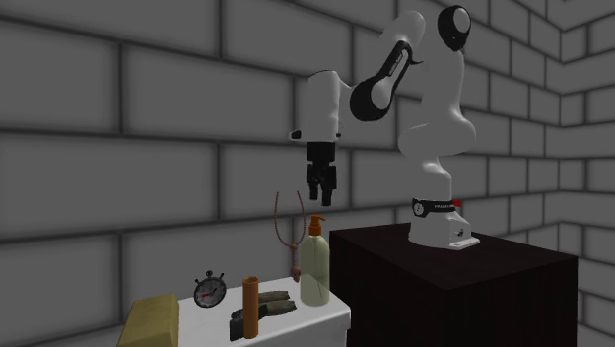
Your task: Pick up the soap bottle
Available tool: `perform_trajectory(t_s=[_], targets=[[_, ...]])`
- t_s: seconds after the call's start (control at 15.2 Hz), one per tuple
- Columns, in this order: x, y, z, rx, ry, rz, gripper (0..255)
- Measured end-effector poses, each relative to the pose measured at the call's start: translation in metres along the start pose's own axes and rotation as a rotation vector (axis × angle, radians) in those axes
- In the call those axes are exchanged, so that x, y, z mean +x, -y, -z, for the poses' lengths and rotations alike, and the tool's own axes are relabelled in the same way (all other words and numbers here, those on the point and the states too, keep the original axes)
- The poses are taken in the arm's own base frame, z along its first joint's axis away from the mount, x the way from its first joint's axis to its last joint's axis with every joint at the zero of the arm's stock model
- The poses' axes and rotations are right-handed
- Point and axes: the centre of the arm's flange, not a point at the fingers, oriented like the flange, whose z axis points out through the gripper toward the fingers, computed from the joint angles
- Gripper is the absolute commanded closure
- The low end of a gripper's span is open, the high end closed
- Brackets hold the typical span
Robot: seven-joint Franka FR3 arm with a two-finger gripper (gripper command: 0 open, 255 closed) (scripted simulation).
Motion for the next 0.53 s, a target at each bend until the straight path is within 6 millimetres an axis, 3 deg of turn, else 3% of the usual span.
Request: perform_trajectory(t_s=[0.53], targets=[[0.004,0.001,-0.046,-0.001,0.000,0.000,0]])
